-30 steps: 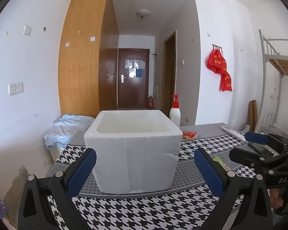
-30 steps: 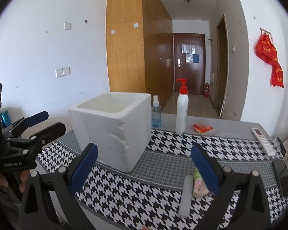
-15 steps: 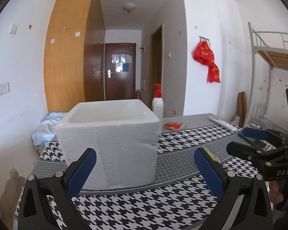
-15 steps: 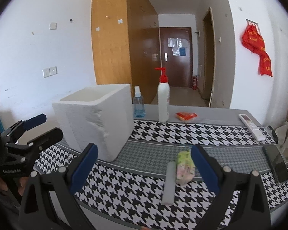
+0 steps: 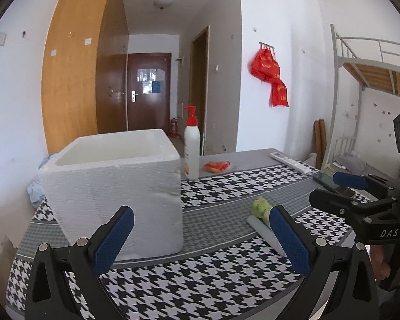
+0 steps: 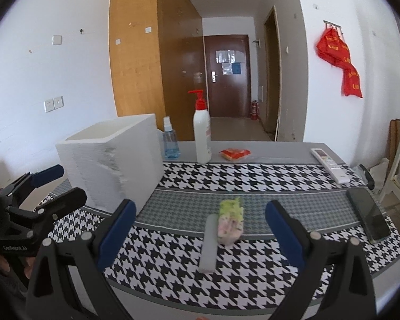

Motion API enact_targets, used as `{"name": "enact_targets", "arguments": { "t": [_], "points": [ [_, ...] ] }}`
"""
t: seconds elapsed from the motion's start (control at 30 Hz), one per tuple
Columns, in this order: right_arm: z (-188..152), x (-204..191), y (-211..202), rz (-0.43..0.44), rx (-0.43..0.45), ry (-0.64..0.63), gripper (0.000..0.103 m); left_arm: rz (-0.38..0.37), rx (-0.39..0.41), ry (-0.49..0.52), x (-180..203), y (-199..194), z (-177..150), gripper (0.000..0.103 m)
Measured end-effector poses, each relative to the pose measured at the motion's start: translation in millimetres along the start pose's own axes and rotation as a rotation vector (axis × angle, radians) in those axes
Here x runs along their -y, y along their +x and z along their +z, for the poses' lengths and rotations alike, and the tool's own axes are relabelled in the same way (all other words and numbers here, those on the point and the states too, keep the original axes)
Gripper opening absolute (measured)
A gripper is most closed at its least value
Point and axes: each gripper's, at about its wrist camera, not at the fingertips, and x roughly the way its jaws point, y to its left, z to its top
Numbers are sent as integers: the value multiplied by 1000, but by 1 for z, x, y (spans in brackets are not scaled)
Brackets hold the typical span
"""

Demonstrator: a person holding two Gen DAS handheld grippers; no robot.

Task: Organize soft objects
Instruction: 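Move both grippers toward the white foam stick and green-and-pink wipes pack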

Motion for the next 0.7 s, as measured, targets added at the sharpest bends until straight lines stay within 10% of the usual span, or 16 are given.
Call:
{"name": "enact_targets", "arguments": {
  "t": [0.7],
  "points": [
    [-6,31,0,-75,-27,44,99,-91,-83,35,32,31,-3,102]
  ]
}}
